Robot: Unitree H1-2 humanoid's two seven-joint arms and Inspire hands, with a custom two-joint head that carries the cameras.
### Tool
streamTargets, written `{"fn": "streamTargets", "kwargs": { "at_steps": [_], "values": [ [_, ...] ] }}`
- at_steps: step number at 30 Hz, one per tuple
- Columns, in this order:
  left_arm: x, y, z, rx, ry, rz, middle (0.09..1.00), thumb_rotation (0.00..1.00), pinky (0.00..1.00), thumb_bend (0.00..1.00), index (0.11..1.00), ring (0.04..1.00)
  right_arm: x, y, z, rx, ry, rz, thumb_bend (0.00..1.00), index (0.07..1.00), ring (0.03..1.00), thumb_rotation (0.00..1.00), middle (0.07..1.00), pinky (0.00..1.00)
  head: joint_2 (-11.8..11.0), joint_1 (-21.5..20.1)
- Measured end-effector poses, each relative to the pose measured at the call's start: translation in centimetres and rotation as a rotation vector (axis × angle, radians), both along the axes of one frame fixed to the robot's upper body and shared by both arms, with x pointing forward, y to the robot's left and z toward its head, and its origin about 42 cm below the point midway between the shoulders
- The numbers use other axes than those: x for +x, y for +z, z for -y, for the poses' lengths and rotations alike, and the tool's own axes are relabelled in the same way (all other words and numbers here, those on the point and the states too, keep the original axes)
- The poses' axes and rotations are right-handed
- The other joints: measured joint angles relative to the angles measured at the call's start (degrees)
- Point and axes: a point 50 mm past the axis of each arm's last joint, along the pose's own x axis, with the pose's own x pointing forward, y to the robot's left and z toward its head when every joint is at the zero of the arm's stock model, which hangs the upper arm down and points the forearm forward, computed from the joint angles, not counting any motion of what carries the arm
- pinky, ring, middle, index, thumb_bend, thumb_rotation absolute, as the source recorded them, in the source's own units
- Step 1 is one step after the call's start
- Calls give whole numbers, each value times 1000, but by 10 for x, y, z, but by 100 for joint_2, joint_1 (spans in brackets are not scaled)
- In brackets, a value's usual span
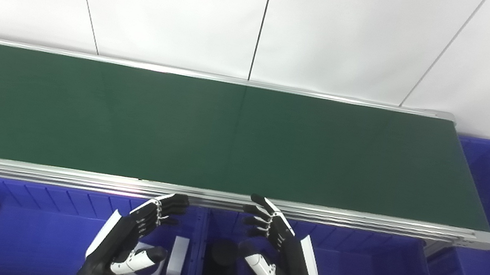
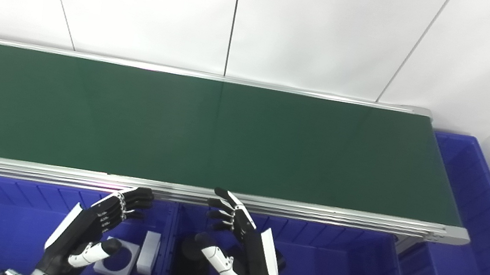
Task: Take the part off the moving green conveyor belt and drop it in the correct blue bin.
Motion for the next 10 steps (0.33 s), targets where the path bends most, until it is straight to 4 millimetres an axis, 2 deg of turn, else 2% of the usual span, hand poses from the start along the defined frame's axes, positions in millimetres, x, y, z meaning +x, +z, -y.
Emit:
{"fn": "streamTargets", "kwargs": {
  "at_steps": [10],
  "values": [
    [0,0,6,-15,14,0,801,708,733,899,804,780,-1,0,4,-6,-1,1,556,850,705,699,777,617,-9,167]
  ]
}}
